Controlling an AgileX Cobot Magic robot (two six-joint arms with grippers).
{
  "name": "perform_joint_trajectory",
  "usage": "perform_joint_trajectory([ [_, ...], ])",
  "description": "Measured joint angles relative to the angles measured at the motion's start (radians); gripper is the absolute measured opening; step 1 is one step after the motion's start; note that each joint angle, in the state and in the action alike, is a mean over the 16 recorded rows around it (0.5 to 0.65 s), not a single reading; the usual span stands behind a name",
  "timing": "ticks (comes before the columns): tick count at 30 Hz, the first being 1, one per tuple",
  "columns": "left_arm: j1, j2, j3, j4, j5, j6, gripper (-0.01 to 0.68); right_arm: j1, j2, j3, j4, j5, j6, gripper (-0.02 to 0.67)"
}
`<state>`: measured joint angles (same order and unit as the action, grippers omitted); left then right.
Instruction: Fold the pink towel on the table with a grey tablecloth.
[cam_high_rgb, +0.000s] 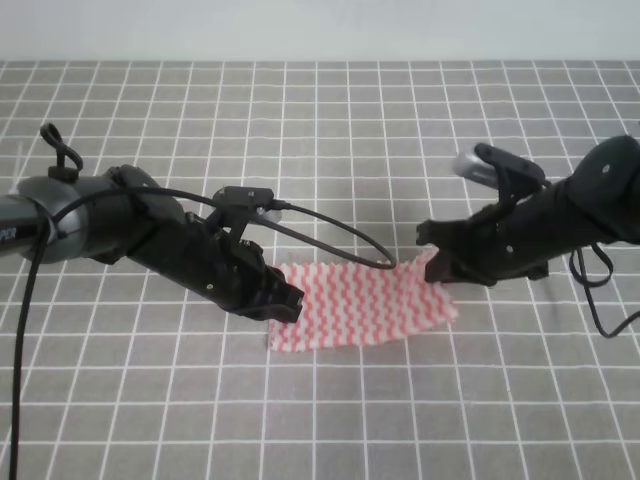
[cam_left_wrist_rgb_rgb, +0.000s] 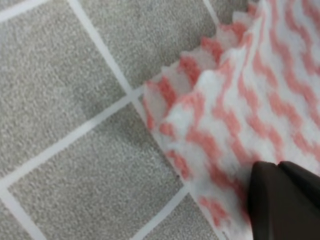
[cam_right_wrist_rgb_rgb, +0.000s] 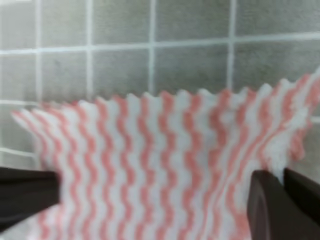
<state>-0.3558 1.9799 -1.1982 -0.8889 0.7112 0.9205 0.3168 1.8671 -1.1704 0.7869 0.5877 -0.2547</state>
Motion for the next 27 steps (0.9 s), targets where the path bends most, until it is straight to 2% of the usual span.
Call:
perform_joint_trajectory([
  [13, 0.0, 0.0, 0.0, 0.001, 0.002, 0.0, 0.005, 0.047, -0.002, -0.035, 0.159, -0.003, -0.1, -0.015],
  [27, 0.018, -0.037, -0.016, 0.009, 0.03, 0.0, 0.004, 0.092, -0.002, -0.035, 0.222, -0.052, -0.134, -0.015],
])
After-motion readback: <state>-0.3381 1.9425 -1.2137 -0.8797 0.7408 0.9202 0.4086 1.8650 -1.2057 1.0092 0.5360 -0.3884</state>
